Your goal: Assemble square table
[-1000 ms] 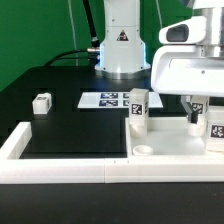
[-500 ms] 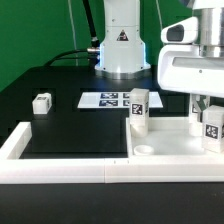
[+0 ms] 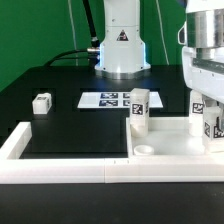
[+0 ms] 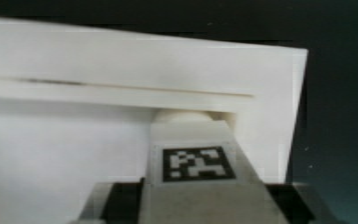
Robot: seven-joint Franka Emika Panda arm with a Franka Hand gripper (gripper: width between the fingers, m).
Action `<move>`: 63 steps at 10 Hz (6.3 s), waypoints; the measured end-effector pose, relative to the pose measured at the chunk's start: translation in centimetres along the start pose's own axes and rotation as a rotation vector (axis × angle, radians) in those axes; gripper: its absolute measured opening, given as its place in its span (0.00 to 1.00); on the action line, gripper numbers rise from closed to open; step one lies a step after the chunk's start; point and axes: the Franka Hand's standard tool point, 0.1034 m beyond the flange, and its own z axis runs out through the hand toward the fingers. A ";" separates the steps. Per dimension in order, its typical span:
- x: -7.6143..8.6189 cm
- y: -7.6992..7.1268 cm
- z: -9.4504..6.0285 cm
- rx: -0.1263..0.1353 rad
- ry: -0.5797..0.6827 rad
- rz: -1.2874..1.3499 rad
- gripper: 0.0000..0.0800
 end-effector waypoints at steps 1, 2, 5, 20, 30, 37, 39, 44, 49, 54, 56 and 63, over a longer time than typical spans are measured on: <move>0.0 0.0 0.0 -0.001 0.002 -0.019 0.36; 0.0 0.0 0.0 -0.001 0.001 -0.038 0.36; -0.4 -0.2 -0.1 -0.007 0.028 -0.554 0.63; -0.3 0.0 0.2 -0.036 0.090 -1.079 0.36; 0.3 -0.8 0.0 0.029 0.003 -0.475 0.65; 0.0 -1.0 0.0 0.011 0.097 -1.490 0.81; -0.1 -1.1 -0.6 -0.022 0.087 -1.691 0.81; -0.1 -0.9 -0.4 -0.016 0.083 -1.494 0.36; 0.6 -1.1 -0.4 -0.059 0.067 -0.913 0.36; 1.1 -0.8 -0.5 -0.144 0.001 -0.135 0.36; 1.0 -0.8 -0.5 -0.141 0.009 -0.100 0.36; -0.5 -0.8 0.0 -0.123 0.099 -0.973 0.81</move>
Offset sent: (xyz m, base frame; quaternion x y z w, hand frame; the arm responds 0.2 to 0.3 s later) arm 0.0044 0.0145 0.0062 -0.0076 0.0317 -0.3911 0.9198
